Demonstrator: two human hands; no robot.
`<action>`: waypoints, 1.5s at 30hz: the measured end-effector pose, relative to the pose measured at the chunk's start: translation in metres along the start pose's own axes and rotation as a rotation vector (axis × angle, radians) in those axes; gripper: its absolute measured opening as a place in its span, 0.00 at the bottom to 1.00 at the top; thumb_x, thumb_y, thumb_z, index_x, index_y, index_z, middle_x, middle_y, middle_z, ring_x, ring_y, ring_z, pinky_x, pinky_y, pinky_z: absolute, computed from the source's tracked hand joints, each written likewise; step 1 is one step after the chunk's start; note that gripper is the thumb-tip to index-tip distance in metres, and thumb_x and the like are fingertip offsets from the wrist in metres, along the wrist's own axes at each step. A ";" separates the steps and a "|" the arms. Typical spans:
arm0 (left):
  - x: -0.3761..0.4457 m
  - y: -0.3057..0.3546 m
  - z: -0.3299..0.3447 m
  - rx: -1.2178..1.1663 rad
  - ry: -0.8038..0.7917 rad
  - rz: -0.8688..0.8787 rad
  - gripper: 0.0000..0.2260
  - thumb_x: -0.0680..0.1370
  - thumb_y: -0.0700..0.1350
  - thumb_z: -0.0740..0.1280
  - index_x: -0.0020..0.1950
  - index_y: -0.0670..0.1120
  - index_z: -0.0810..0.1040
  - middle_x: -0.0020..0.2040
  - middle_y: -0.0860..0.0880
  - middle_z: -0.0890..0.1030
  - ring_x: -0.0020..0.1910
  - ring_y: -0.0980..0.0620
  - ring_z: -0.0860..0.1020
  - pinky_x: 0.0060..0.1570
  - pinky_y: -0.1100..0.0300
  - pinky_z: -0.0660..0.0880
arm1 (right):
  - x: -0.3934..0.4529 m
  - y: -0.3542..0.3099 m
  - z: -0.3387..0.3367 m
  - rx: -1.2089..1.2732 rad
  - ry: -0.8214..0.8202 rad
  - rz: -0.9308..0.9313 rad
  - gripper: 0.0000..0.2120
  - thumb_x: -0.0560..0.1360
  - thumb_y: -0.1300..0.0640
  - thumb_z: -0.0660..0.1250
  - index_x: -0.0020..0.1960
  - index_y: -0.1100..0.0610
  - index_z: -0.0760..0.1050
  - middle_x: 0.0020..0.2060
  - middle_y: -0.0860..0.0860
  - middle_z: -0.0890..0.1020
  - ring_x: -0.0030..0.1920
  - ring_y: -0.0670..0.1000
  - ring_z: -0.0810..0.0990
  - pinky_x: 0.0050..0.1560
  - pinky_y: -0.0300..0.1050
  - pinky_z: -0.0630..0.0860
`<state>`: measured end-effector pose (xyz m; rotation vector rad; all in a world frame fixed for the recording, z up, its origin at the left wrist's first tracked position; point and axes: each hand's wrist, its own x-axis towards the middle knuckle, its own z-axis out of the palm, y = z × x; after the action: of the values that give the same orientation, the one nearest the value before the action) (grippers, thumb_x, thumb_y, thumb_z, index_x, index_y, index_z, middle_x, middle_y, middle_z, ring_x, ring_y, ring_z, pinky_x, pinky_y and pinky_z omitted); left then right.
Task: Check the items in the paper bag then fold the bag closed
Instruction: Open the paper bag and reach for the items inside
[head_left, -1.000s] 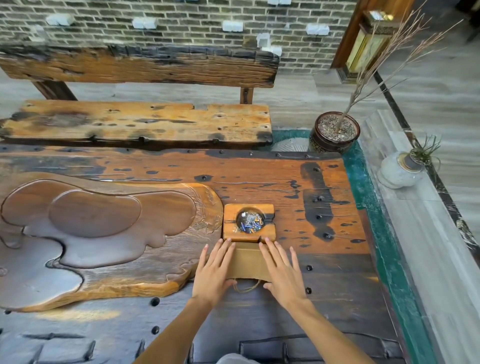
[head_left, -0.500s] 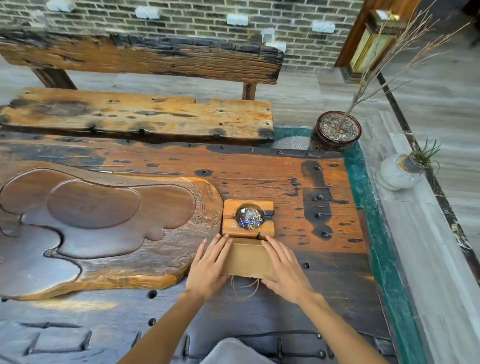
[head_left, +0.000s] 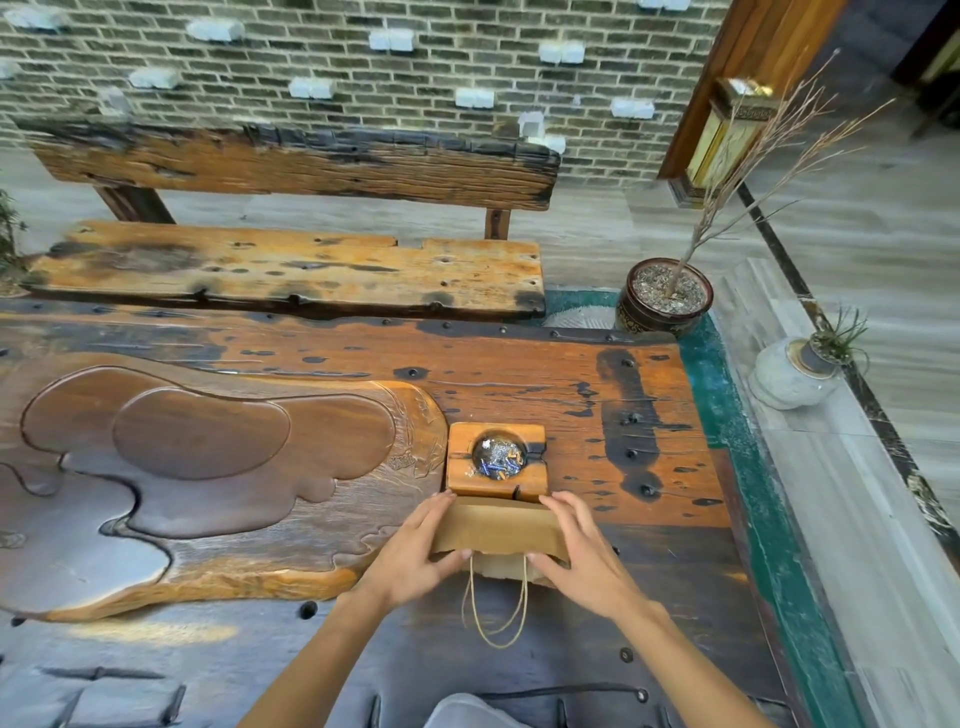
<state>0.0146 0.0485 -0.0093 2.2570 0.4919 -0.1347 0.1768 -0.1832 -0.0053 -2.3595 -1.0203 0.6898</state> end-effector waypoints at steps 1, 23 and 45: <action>0.000 0.002 -0.001 -0.041 0.007 -0.027 0.37 0.73 0.68 0.63 0.78 0.56 0.57 0.78 0.56 0.61 0.77 0.57 0.60 0.75 0.57 0.59 | 0.000 -0.001 -0.001 0.014 0.010 0.009 0.36 0.73 0.31 0.59 0.76 0.42 0.55 0.73 0.37 0.54 0.67 0.41 0.65 0.64 0.44 0.70; -0.038 0.052 0.019 -0.318 0.251 -0.215 0.44 0.72 0.66 0.67 0.77 0.62 0.41 0.77 0.54 0.63 0.74 0.54 0.64 0.72 0.58 0.62 | -0.009 -0.015 -0.010 -0.009 0.078 0.083 0.18 0.82 0.41 0.54 0.67 0.40 0.75 0.68 0.43 0.67 0.56 0.44 0.77 0.57 0.43 0.70; -0.057 0.041 -0.010 -0.164 0.154 -0.240 0.14 0.81 0.40 0.64 0.67 0.44 0.77 0.51 0.47 0.85 0.55 0.51 0.81 0.53 0.62 0.73 | -0.020 -0.024 -0.036 0.098 -0.040 0.173 0.19 0.80 0.39 0.57 0.63 0.43 0.79 0.55 0.39 0.79 0.60 0.42 0.75 0.60 0.41 0.69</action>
<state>-0.0221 0.0140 0.0407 2.0509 0.8266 -0.0401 0.1742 -0.1920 0.0417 -2.3757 -0.7854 0.8347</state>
